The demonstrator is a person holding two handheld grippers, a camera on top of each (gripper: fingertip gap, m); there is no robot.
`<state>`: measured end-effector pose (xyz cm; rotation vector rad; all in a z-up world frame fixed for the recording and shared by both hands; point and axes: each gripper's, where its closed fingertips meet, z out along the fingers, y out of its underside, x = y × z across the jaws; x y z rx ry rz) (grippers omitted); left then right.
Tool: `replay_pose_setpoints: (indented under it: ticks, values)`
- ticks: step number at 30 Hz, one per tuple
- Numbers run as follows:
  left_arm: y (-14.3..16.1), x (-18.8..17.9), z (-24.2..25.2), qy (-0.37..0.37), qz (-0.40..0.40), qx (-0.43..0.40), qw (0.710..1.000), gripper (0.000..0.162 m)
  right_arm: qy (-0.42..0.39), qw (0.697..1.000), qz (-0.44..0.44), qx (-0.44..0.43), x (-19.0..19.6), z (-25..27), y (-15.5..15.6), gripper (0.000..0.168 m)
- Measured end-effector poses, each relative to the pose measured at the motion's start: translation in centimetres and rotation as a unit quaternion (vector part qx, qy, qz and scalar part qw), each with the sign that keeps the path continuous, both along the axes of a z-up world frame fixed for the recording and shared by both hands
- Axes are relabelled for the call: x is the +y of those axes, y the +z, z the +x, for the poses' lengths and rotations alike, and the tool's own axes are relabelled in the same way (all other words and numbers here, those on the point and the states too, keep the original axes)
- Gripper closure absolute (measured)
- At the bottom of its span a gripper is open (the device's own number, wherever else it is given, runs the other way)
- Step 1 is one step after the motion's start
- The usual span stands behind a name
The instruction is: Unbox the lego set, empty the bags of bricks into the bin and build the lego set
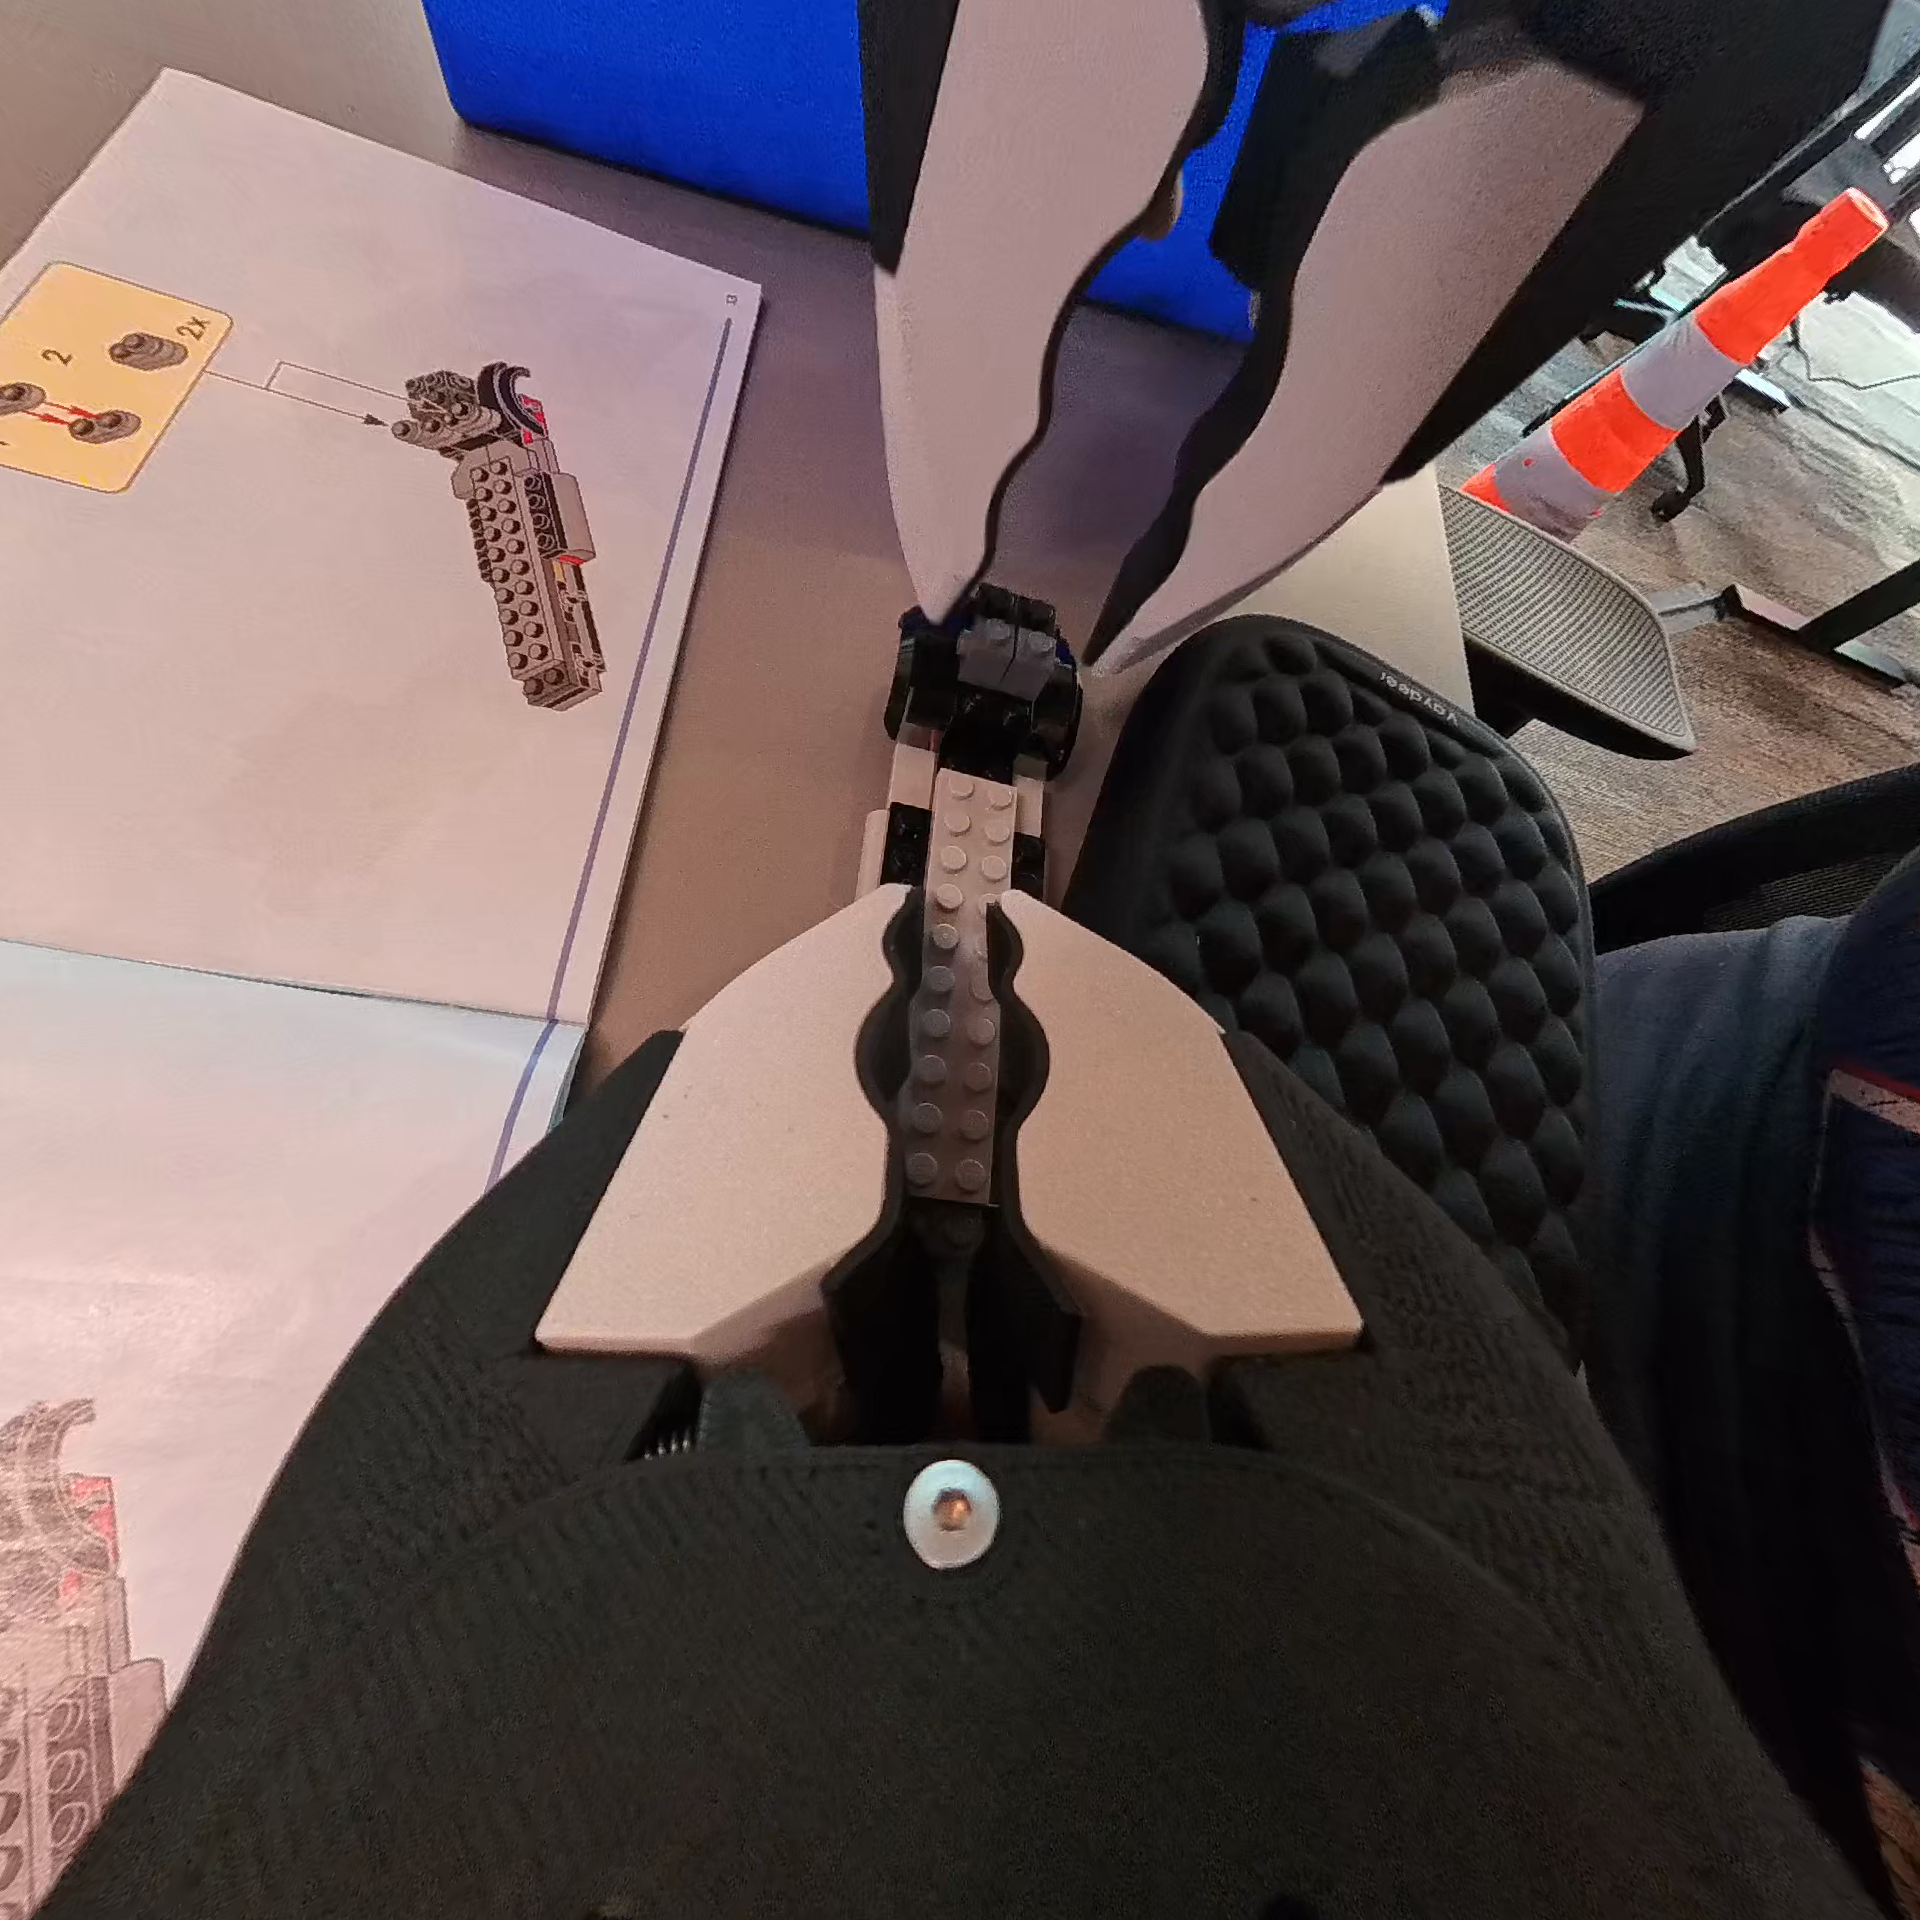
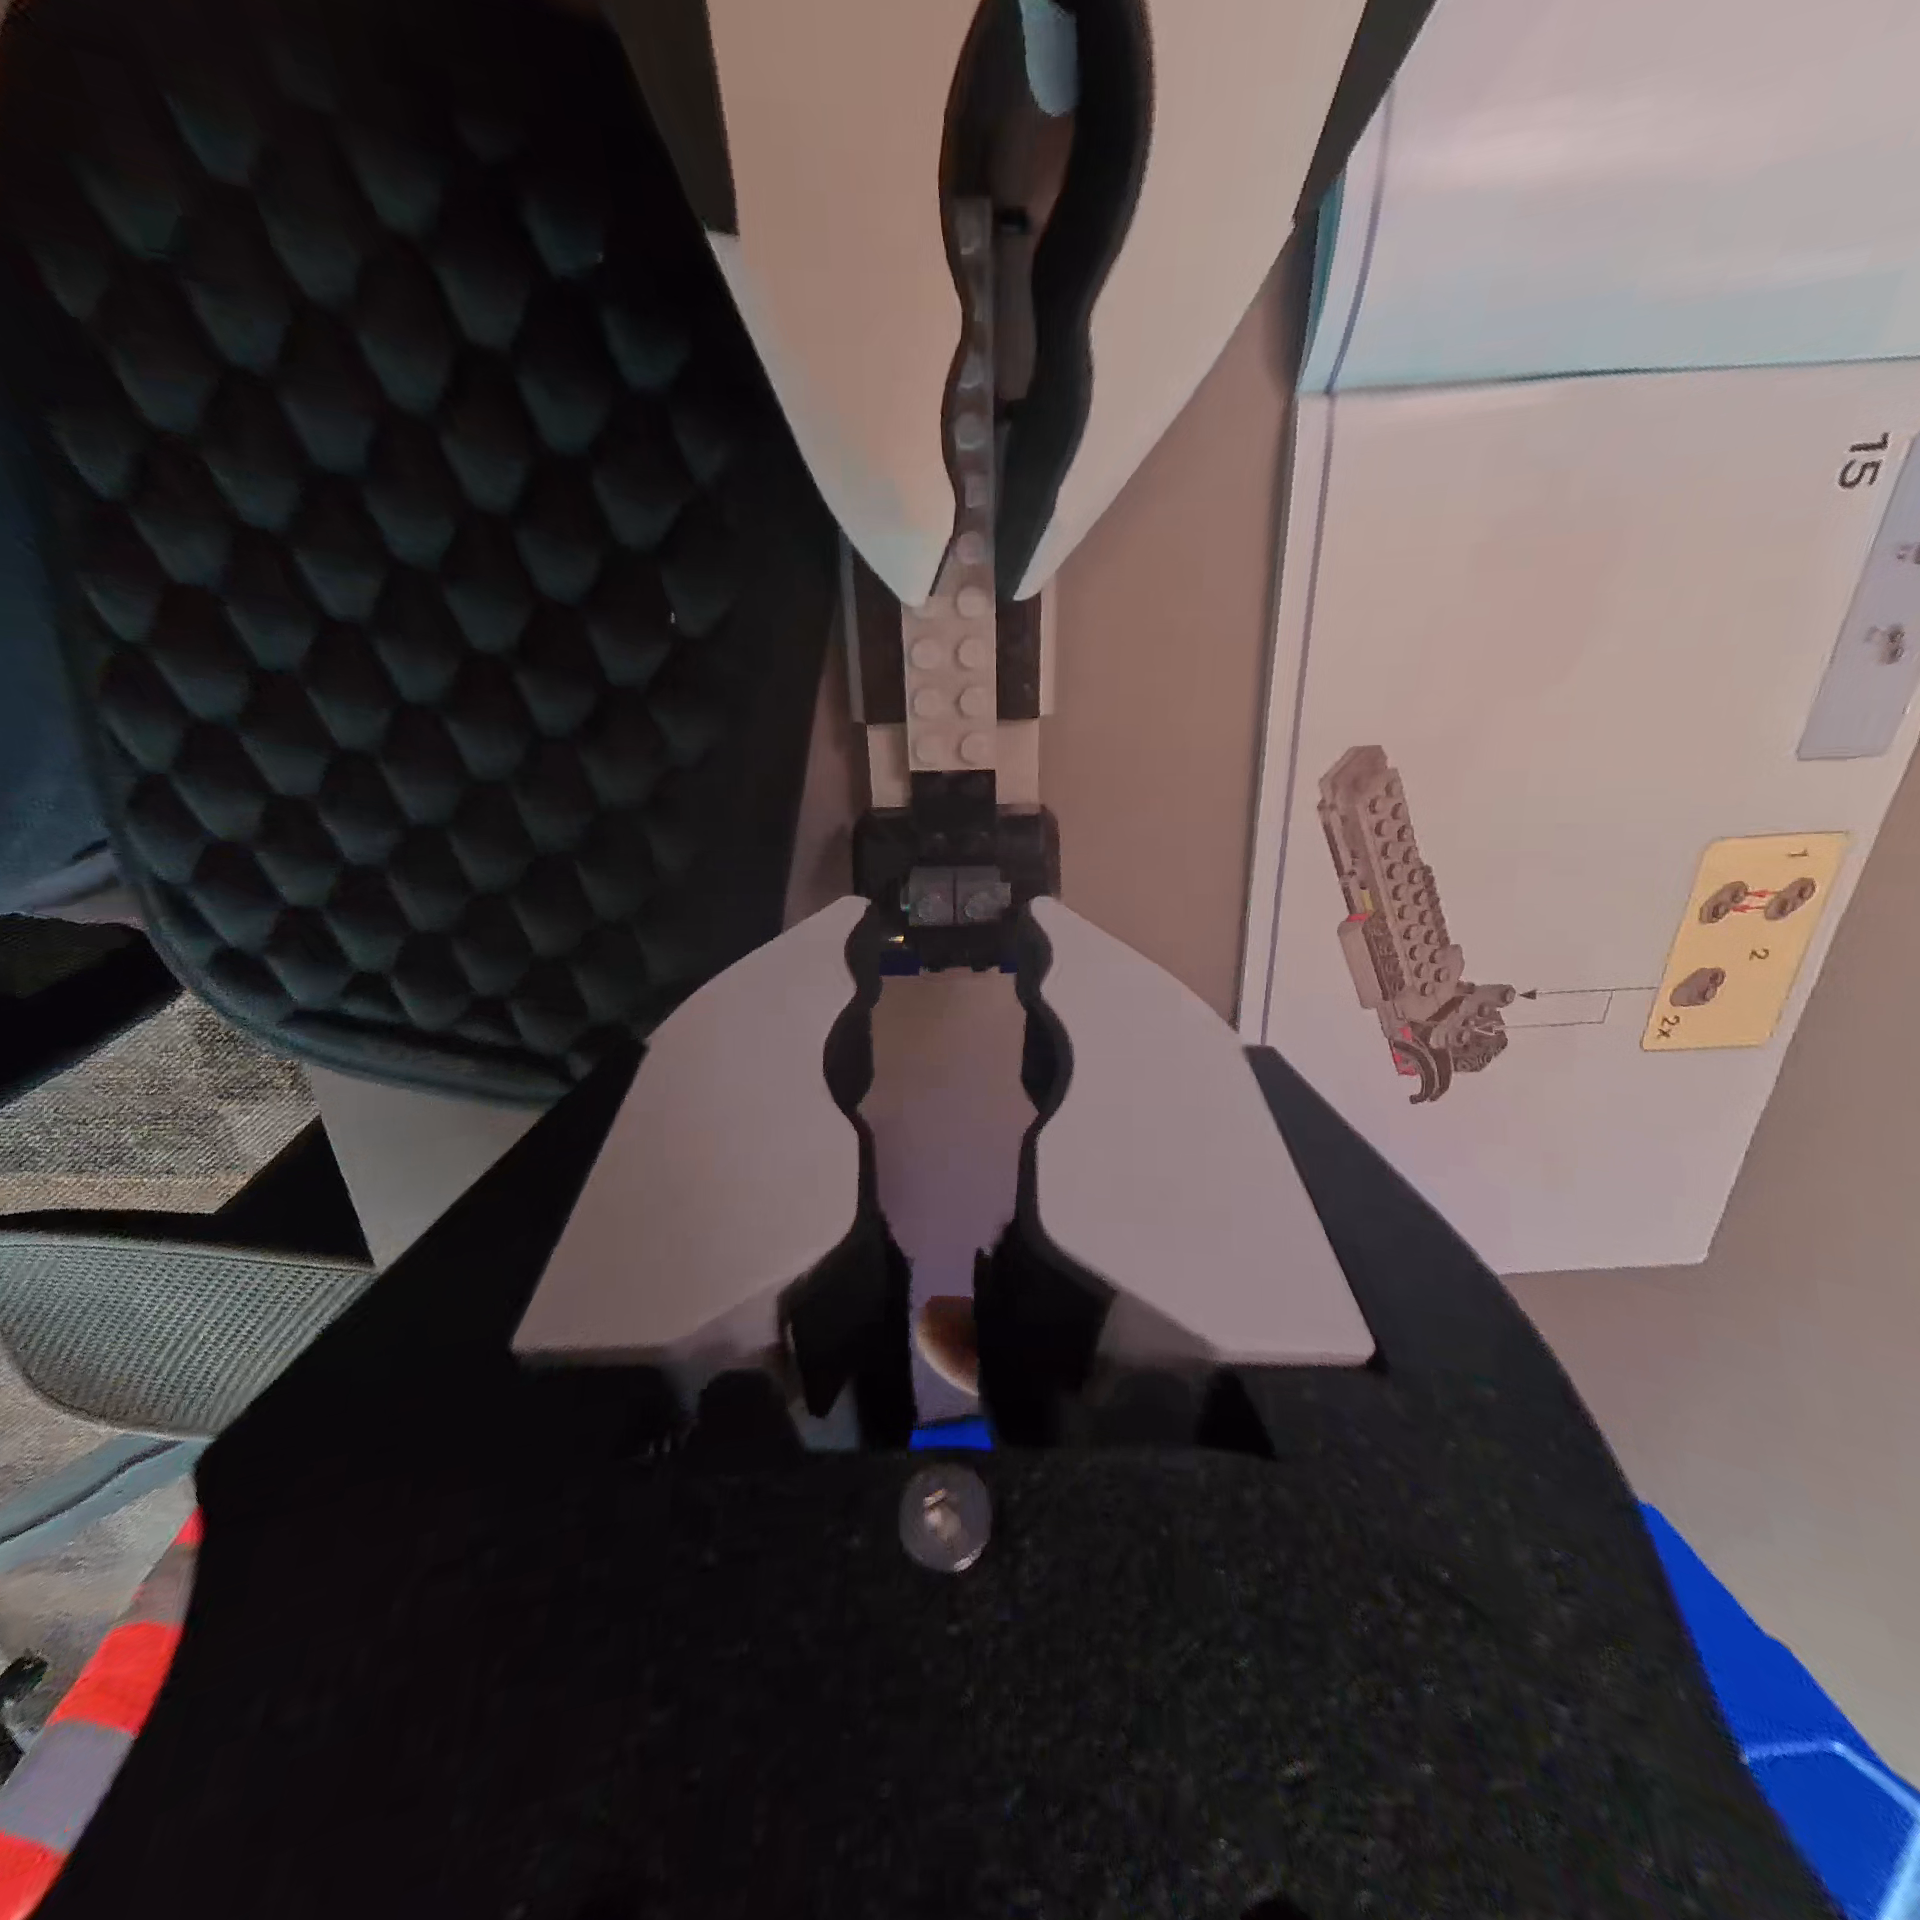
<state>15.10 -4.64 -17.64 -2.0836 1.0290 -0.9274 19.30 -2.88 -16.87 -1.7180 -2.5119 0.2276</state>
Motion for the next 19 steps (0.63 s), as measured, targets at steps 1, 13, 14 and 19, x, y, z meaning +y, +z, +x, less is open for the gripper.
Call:
replay_pose_setpoints:
  ticks: [1, 13, 14, 19]
  values:
    - [-0.01, 0.00, 0.00, 0.000, -0.001, -0.001, 1.000, 0.150, 0.000, 1.000, 0.001, 0.007, 0.08, -0.17, -0.07, 0.148]
    - [-0.03, -0.02, 0.00, 0.000, 0.004, 0.002, 1.000, 0.150, 0.002, 1.000, 0.009, 0.003, 0.12, -0.11, -0.18, 0.150]
    - [-0.04, -0.02, 0.00, 0.000, 0.004, 0.002, 1.000, 0.150, 0.002, 1.000, 0.011, 0.006, 0.11, -0.14, -0.18, 0.149]
    - [-0.05, -0.01, 0.05, -0.001, 0.005, 0.003, 1.000, 0.150, -0.019, 1.000, -0.014, 0.017, 0.16, 0.00, 0.58, 0.151]
